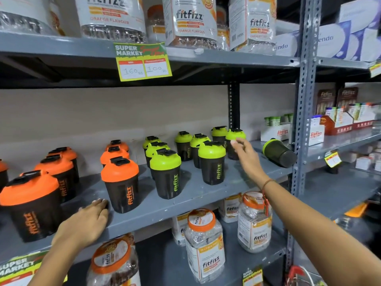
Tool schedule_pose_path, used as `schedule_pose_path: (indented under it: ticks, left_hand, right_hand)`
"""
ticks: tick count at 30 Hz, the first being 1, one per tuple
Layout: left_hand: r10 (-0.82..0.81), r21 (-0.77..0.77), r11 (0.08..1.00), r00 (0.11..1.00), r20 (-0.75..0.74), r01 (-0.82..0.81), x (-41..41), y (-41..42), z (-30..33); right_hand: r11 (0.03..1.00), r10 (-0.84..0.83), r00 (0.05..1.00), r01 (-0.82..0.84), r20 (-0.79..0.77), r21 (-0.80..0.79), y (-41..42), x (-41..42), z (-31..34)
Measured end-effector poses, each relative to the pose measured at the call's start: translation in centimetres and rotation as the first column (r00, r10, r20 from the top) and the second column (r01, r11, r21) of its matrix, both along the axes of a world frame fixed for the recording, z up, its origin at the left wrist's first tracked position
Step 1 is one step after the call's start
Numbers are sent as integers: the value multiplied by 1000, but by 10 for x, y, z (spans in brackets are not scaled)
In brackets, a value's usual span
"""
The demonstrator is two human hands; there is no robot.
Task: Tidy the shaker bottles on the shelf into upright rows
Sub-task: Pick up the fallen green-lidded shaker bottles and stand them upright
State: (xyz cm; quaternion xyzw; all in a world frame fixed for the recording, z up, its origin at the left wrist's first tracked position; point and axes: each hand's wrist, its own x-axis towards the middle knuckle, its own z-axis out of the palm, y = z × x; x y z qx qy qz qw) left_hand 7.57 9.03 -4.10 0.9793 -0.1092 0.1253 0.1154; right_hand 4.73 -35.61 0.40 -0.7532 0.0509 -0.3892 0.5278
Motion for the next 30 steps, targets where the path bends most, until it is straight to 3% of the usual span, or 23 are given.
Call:
schedule_pose_path:
  ticks: [2, 5, 9, 12, 14, 17, 19, 24, 28, 30]
  left_hand:
    - [1, 4, 1000, 1000, 3, -1, 1, 1, -1]
    - [-19, 10, 1000, 1000, -13, 19, 4, 3, -2]
    - [-31, 18, 999, 998, -61, 32, 15, 8, -4]
    - [-13, 16, 1000, 997, -72, 14, 22, 14, -8]
    - [-6, 23, 1000, 997, -82, 8, 26, 17, -11]
    - [34, -11, 999, 998, -59, -35, 28, 18, -14]
    - [49, -43, 998, 998, -27, -50, 27, 18, -15]
    - [77, -76, 994, 997, -9, -77, 15, 10, -10]
    - [133, -127, 983, 991, -10, -134, 5, 4, -5]
    - [164, -136, 977, 986, 7, -162, 4, 5, -5]
  right_hand:
    - [967, -198, 980, 196, 3, -165, -24, -3, 17]
    - [802, -458, 873, 326, -166, -501, -66, -4, 42]
    - [671, -649, 672, 285, -356, -685, -112, 0, 54]
    - [676, -674, 534, 166, -511, -718, -140, 10, 51]
    - [697, -658, 493, 114, -569, -707, -153, 17, 47]
    - [673, -665, 545, 141, -511, -726, -164, 25, 44]
    - [707, -622, 606, 161, -497, -689, -169, 30, 41]
    - [874, -416, 679, 115, -605, -473, -177, 37, 27]
    - [944, -288, 787, 136, -546, -302, -182, 37, 15]
    - [957, -265, 859, 179, -439, -228, -181, 36, 9]
